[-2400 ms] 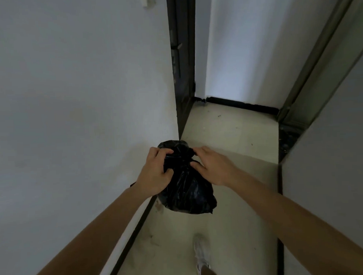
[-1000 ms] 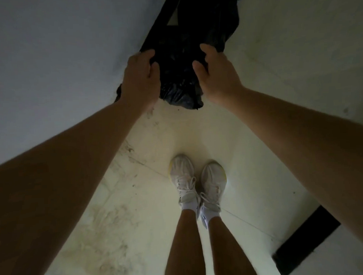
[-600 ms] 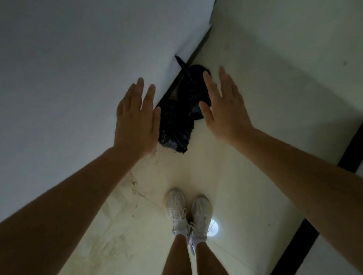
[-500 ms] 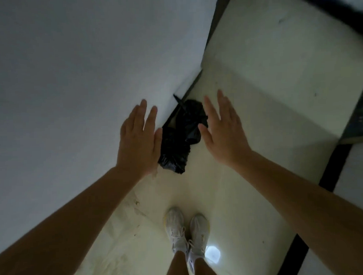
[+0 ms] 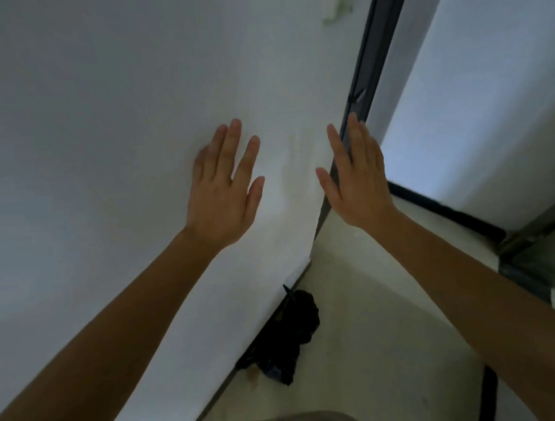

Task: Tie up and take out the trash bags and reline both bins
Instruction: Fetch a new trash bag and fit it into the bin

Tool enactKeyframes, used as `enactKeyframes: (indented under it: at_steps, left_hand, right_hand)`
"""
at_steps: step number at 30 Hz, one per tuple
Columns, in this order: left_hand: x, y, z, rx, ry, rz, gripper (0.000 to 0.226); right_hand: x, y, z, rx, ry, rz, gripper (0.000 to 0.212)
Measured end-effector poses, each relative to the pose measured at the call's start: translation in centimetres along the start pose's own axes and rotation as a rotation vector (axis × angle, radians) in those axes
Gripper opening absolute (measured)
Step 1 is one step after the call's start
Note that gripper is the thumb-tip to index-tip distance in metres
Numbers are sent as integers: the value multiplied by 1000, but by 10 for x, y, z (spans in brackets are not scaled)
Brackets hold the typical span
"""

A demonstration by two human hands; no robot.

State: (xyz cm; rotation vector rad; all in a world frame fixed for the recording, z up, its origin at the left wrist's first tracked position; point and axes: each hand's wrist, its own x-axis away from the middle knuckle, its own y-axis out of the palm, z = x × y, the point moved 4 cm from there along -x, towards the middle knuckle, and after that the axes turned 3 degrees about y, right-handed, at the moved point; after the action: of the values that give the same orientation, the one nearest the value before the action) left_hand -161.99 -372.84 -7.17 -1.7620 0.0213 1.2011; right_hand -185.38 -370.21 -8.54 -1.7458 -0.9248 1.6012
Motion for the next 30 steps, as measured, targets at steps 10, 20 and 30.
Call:
enactKeyframes:
  at_steps: [10, 20, 30]
  left_hand:
    - [50, -96, -38, -158, 40, -6, 55]
    - [212, -192, -19, -490, -569, -254, 56]
    - [454, -354, 141, -691, -1473, -609, 63]
  right_hand:
    - [-38, 6, -115, -140, -254, -11, 68]
    - [22, 23, -225, -367, -492, -155, 67]
    - [267, 6, -404, -586, -1003, -558, 68]
